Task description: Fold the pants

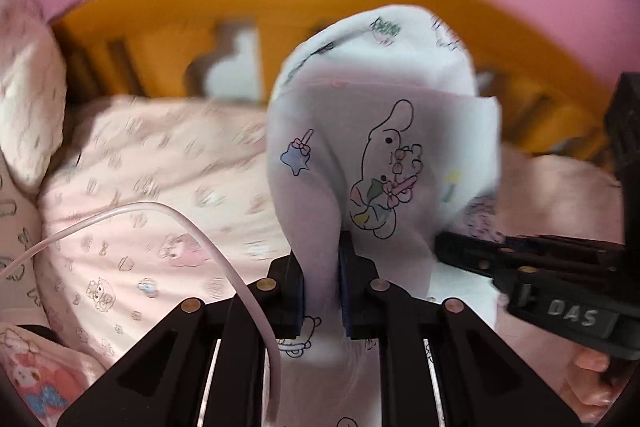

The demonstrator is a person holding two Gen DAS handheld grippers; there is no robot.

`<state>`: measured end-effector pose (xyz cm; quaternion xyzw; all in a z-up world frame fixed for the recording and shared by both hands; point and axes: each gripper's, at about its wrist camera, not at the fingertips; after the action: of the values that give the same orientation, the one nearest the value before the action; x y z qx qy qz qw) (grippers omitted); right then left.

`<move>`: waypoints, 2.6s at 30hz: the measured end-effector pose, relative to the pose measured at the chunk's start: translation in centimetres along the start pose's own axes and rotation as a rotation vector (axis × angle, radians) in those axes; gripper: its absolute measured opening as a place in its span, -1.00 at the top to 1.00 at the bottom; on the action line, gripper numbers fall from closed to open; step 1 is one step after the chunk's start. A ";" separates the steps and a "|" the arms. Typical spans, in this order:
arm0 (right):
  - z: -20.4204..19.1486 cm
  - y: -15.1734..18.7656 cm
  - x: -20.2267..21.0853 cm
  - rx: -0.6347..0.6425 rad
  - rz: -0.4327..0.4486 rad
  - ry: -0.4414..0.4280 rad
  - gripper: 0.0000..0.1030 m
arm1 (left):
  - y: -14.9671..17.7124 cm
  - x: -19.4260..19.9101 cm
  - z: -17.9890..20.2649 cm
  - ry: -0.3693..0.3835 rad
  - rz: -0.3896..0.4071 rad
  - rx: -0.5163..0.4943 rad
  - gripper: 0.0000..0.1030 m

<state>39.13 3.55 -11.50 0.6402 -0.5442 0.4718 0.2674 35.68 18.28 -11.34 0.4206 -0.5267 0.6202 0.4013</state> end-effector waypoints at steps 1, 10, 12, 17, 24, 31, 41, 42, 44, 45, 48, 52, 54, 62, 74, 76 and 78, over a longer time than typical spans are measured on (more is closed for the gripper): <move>0.1 -0.8 -1.5 -0.034 -0.037 0.009 0.56 | -0.3 -1.3 -0.8 -0.014 -0.026 0.006 0.67; 1.3 1.0 5.6 0.003 0.165 0.136 -0.23 | 0.6 4.6 -2.8 -0.204 0.168 0.002 0.27; 1.7 2.1 8.5 0.004 0.203 0.139 -0.23 | 1.2 6.7 -2.5 -0.173 0.203 -0.002 0.27; 2.7 7.0 16.6 0.053 0.365 0.241 -0.25 | 3.8 12.9 0.8 -0.141 0.336 -0.079 0.00; 3.3 13.9 24.9 0.059 0.560 0.309 -0.34 | 7.7 20.3 7.1 0.004 0.492 -0.126 -0.50; 5.5 21.4 30.0 0.028 0.791 0.375 -0.67 | 12.9 23.7 13.3 -0.001 0.686 -0.165 -1.00; 10.2 27.1 29.6 -0.048 0.808 0.404 -0.99 | 17.7 22.9 17.6 -0.006 0.762 -0.177 -1.00; 10.5 27.5 29.2 -0.055 0.798 0.413 -0.99 | 18.0 22.7 17.6 -0.005 0.749 -0.172 -1.00; 11.1 28.5 28.2 -0.069 0.779 0.423 -0.99 | 18.7 22.1 17.6 0.005 0.706 -0.171 -1.00; 11.3 28.9 27.8 -0.074 0.772 0.426 -0.99 | 19.2 21.7 17.5 0.006 0.687 -0.170 -1.00; 12.1 30.7 26.2 -0.093 0.743 0.430 -0.99 | 20.6 20.6 17.4 -0.020 0.640 -0.166 -1.00; 12.7 33.0 24.3 -0.121 0.672 0.440 -0.99 | 22.2 19.6 16.7 0.010 0.583 -0.118 -1.00; 12.7 33.7 23.4 -0.132 0.646 0.416 -0.99 | 22.9 19.1 16.4 0.064 0.557 -0.103 -1.00; 13.3 32.3 19.4 -0.070 0.548 0.431 -0.99 | 24.1 16.2 16.5 0.032 0.545 -0.120 -1.00; 13.1 32.2 19.0 -0.061 0.552 0.459 -0.99 | 23.4 15.3 16.0 0.018 0.512 -0.087 -1.00; 13.0 32.2 18.9 -0.051 0.550 0.464 -0.99 | 23.3 15.2 16.0 0.021 0.505 -0.085 -1.00; 12.8 32.2 18.8 -0.042 0.549 0.472 -0.99 | 23.3 15.1 16.0 0.022 0.502 -0.084 -1.00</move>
<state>11.88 -24.31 -5.50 0.3380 -0.6285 0.6495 0.2624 10.49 0.42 -2.98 0.2530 -0.6356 0.6824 0.2575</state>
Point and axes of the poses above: each gripper's, at about its wrist camera, not at the fingertips, and x roughly against the way its jaws point, z to its right, y to its underside, and after that the axes turned 12 degrees about -z, right-handed
